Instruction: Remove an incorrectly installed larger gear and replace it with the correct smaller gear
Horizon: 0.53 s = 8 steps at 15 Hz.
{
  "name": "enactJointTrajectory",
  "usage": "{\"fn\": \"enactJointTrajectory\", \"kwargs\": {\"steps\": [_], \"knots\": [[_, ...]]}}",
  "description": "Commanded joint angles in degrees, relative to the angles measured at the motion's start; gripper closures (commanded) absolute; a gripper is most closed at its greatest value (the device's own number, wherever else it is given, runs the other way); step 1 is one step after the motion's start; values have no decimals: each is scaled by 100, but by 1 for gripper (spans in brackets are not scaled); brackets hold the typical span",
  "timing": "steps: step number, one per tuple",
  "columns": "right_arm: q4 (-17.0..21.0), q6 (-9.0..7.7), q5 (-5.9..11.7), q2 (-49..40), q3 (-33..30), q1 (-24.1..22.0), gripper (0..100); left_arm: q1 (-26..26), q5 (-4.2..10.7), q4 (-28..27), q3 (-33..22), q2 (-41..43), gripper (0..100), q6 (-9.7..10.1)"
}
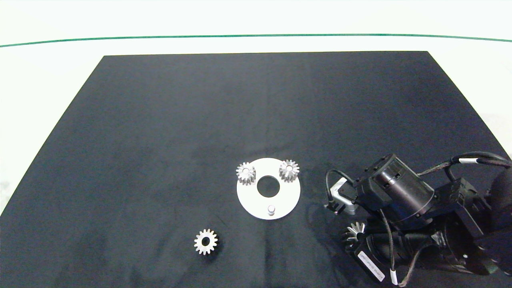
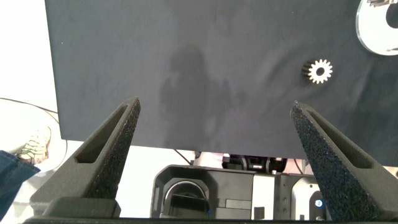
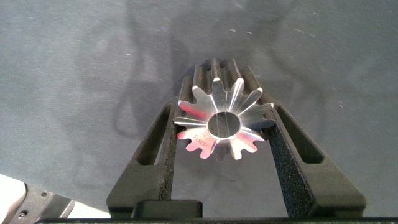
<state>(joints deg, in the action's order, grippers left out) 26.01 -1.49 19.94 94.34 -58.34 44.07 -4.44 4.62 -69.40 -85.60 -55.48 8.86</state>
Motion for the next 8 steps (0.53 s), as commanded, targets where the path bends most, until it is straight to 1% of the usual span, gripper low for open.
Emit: {"fn": "enactJointTrajectory", "kwargs": {"steps": [1,8], "knots": [[9,-9,10,-39,7,-21,0,4,4,-38,0,-7,0,10],[9,-9,18,-65,7,-21,0,4,4,-38,0,-7,0,1]]}}
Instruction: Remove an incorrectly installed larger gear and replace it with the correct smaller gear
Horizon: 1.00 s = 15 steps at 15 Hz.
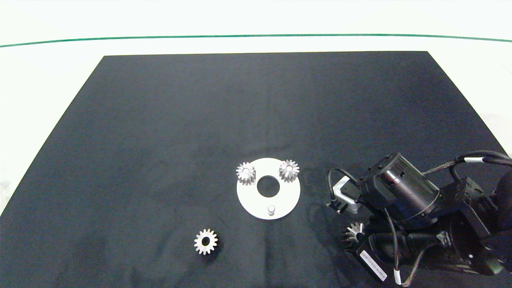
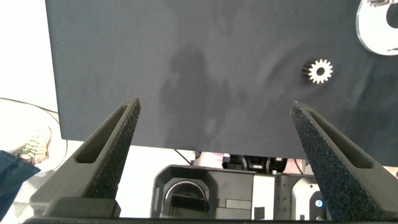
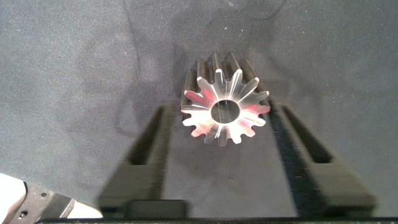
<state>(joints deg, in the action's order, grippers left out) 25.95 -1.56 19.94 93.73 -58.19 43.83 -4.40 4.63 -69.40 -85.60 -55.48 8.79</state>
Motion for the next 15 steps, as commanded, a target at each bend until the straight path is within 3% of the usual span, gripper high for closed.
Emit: {"fn": "enactJointTrajectory", "kwargs": {"steps": [1,3,6,8,10,11,12,14,15], "knots": [[15,-2,18,-57,-9,12,0,1,11,-38,0,-7,0,9],[41,-46,36,-347,-44,38,0,-8,3,-38,8,-16,0,9],[428,86,106,-760,-703,-137,0,-61,-33,234,413,-174,0,-79],[701,86,546,-874,-1098,-480,0,-184,-41,586,747,-350,0,-79],[718,130,572,-1024,-1301,-832,0,-377,-59,630,835,-578,0,-26],[736,270,572,-1050,-1353,-1043,0,-500,-59,638,843,-684,0,79],[832,587,572,-1033,-1459,-1139,0,-667,-59,638,843,-833,0,272],[1500,1202,563,-945,-1749,-1175,0,-1098,-15,753,879,-1088,0,703],[1720,1404,563,-866,-1845,-1175,0,-1291,3,884,940,-1176,0,870]]}}
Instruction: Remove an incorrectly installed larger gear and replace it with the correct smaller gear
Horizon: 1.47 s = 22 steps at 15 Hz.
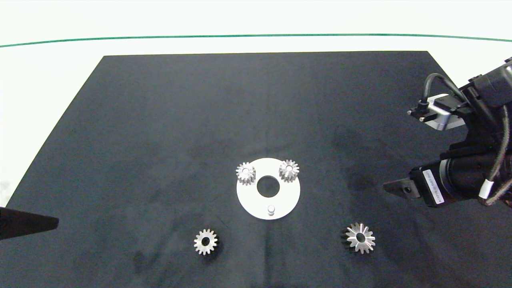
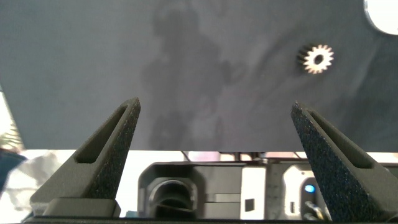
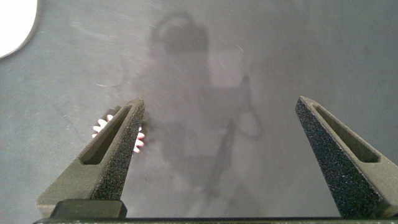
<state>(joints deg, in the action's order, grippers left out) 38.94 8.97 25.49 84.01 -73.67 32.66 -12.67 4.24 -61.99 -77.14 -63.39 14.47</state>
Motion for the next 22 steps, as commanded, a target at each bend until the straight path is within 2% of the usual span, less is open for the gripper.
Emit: {"fn": "enactJointTrajectory", "kwargs": {"steps": [1,3,4,5,6,7,8,9,10,11,12,14,15,16,19,21,22], "knots": [[580,439,17,134,-412,-67,0,-676,50,337,226,-472,0,460],[1204,509,9,213,-965,-225,0,-1229,156,846,542,-727,0,917],[1512,614,-9,222,-1159,-269,0,-1476,402,1101,648,-903,0,1242],[1582,658,-62,204,-1255,-357,0,-1678,762,1295,762,-1088,0,1489],[1599,658,-246,142,-1273,-374,0,-1854,1096,1435,929,-1228,0,1603],[1608,658,-431,-16,-1282,-357,0,-2029,1211,1620,1052,-1334,0,1682],[1626,658,-475,-112,-1282,-348,0,-2240,1211,1734,1105,-1386,0,1814],[1670,658,-475,-139,-1264,-348,0,-2460,1237,1752,1114,-1457,0,1990],[1679,658,-484,-148,-1255,-357,0,-2697,1325,1752,1158,-1536,0,2095],[1679,658,-484,-148,-1247,-365,0,-2908,1518,1769,1237,-1562,0,2104],[1679,658,-484,-156,-1247,-357,0,-3110,1615,1769,1263,-1597,0,2174],[1679,658,-484,-209,-1238,-357,0,-3479,1676,1813,1237,-1712,0,2499],[1679,658,-484,-235,-1238,-357,0,-3541,1773,1848,1237,-1817,0,2534],[1679,658,-484,-315,-1211,-365,0,-3603,2010,2050,1219,-2063,0,2534],[1687,685,-484,-350,-1203,-392,0,-3699,2054,2332,1140,-2511,0,2534],[1687,685,-484,-376,-1211,-374,0,-3690,2265,2332,1158,-2722,0,2543],[1679,685,-484,-394,-1211,-365,0,-3690,2292,2332,1158,-2758,0,2552]]}}
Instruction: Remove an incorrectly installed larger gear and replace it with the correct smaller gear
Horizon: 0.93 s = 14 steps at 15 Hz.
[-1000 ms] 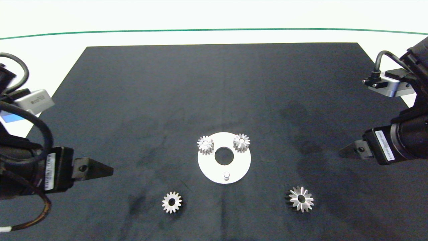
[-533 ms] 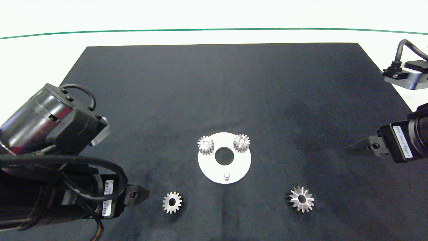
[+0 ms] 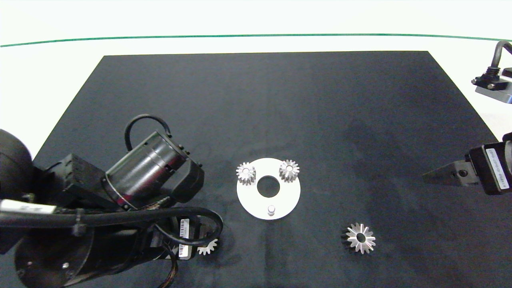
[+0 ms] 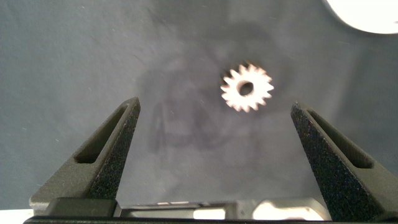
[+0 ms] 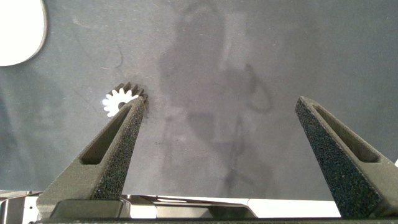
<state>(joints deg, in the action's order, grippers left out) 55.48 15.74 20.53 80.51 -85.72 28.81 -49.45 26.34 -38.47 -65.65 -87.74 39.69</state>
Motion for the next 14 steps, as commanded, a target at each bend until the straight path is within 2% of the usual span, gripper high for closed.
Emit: {"fn": "enactJointTrajectory", "kwargs": {"steps": [1,3,6,8,10,12,14], "knots": [[24,8,13,-105,-6,29,0,-21,90,-2,17,-349,0,39],[24,8,13,-141,3,20,0,-30,90,7,8,-455,0,91],[33,8,13,-141,12,20,0,-171,90,-20,-45,-622,0,355],[24,8,13,-141,47,29,0,-180,90,-2,-97,-736,0,434],[24,8,13,-141,47,29,0,-232,81,-2,-159,-842,0,636],[24,8,13,-141,56,29,0,-250,81,-2,-203,-956,0,733],[24,-1,13,-141,56,29,0,-241,55,112,-203,-974,0,742]]}}
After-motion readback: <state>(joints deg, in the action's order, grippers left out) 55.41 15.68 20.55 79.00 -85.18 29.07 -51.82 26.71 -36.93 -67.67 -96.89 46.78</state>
